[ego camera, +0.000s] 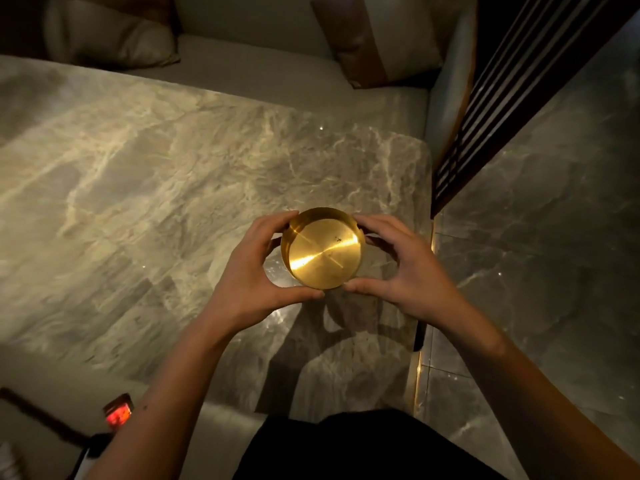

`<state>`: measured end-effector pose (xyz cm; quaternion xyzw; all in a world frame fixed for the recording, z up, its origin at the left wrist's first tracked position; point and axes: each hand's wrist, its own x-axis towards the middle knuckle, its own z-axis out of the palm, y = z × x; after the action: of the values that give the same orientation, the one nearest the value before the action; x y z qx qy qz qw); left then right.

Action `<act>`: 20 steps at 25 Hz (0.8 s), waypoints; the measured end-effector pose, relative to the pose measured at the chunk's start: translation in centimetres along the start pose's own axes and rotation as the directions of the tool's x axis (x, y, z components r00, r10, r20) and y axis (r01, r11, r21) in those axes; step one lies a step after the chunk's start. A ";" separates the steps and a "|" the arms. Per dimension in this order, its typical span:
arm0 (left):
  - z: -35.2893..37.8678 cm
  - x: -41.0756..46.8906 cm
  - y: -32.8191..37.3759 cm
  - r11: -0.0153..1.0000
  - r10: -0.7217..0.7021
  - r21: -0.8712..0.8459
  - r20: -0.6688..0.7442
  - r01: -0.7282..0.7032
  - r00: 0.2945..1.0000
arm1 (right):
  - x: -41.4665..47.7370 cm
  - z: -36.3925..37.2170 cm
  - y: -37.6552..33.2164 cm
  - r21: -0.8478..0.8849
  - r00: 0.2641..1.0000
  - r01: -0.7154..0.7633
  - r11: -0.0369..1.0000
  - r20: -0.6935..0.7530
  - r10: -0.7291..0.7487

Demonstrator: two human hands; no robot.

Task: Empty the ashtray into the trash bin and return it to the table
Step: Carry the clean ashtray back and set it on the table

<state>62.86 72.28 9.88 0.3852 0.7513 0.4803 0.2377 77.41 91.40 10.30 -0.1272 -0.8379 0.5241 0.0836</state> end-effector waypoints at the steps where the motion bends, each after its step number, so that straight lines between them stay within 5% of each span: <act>1: 0.0 -0.4 0.1 1.000 -0.001 0.019 -0.010 0.001 1.000 | -0.1 0.2 0.2 0.011 1.000 0.002 1.000 0.019 -0.002; 11: -4.7 -2.4 -1.7 0.998 -0.038 0.052 -0.029 0.039 0.999 | 2.1 4.9 -1.6 0.022 0.999 -0.003 1.000 0.047 0.002; 20: -19.7 0.0 -11.2 1.000 -0.008 0.006 0.090 0.008 0.996 | 11.7 18.4 -6.2 -0.006 0.992 -0.100 0.995 -0.082 0.100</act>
<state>44.57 58.97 8.10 0.4040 0.7427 0.4595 0.2723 60.48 76.54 7.92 -0.1907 -0.8290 0.5179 0.0907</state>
